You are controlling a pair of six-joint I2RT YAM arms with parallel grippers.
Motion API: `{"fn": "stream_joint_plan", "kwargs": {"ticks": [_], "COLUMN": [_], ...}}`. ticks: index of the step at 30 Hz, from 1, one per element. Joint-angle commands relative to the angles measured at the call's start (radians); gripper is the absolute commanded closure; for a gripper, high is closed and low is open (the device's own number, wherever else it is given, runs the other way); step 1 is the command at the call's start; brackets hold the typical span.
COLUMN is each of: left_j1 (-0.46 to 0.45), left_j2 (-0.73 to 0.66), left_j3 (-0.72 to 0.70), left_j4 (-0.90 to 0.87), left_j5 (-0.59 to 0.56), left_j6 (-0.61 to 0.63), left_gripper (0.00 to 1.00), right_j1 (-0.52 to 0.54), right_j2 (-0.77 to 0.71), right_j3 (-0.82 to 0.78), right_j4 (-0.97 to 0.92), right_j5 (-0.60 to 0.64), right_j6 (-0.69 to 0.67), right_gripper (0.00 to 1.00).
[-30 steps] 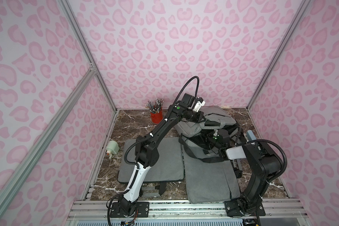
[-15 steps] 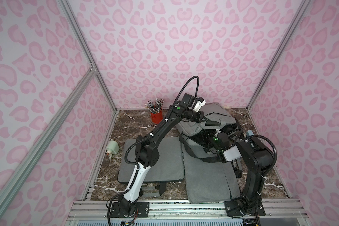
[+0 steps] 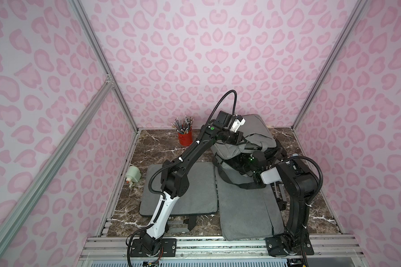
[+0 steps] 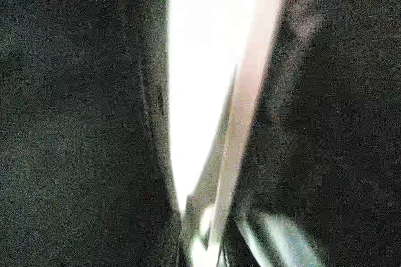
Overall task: Open the zippered laptop bag and take out the laptop
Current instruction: Take out the laptop from the zippered laptop bag.
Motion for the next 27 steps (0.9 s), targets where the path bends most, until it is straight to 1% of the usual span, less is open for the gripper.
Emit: {"fn": "stream_joint_plan", "kwargs": {"ticks": [1, 3, 4, 7, 10, 11, 15, 19, 22, 27], "left_j1": [-0.013, -0.012, -0.011, -0.007, -0.008, -0.006, 0.001, 0.014, 0.021, 0.032], "left_j2": [-0.002, -0.004, -0.005, 0.000, 0.001, 0.002, 0.002, 0.009, 0.010, 0.020], "left_j3": [0.017, 0.017, 0.016, 0.016, 0.017, 0.016, 0.017, 0.015, 0.015, 0.013], "left_j4": [0.074, 0.065, 0.054, 0.046, 0.054, 0.054, 0.019, 0.001, -0.023, -0.084], "left_j5": [0.186, 0.177, 0.168, 0.162, 0.170, 0.168, 0.140, 0.123, 0.092, 0.049], "left_j6": [-0.028, -0.023, -0.018, -0.019, -0.020, -0.019, 0.009, 0.028, 0.066, 0.145], "left_gripper": [0.99, 0.98, 0.98, 0.98, 0.98, 0.98, 0.98, 0.98, 0.98, 0.98], "right_j1": [-0.001, -0.008, -0.011, -0.011, -0.017, -0.020, -0.025, -0.033, -0.033, -0.032], "right_j2": [0.050, 0.116, 0.124, 0.054, 0.056, 0.066, 0.052, 0.018, -0.028, -0.148], "right_j3": [-0.025, -0.055, -0.048, -0.037, -0.018, -0.015, -0.033, -0.062, -0.078, -0.120], "right_j4": [0.137, 0.390, 0.420, 0.286, 0.276, 0.282, 0.257, 0.242, 0.219, 0.167], "right_j5": [0.009, 0.024, 0.011, -0.007, -0.030, -0.034, -0.049, -0.059, -0.059, -0.045], "right_j6": [0.078, 0.165, 0.166, 0.065, 0.051, 0.055, 0.016, -0.011, -0.055, -0.115], "right_gripper": [0.68, 0.67, 0.68, 0.68, 0.69, 0.72, 0.88, 0.99, 1.00, 1.00]}}
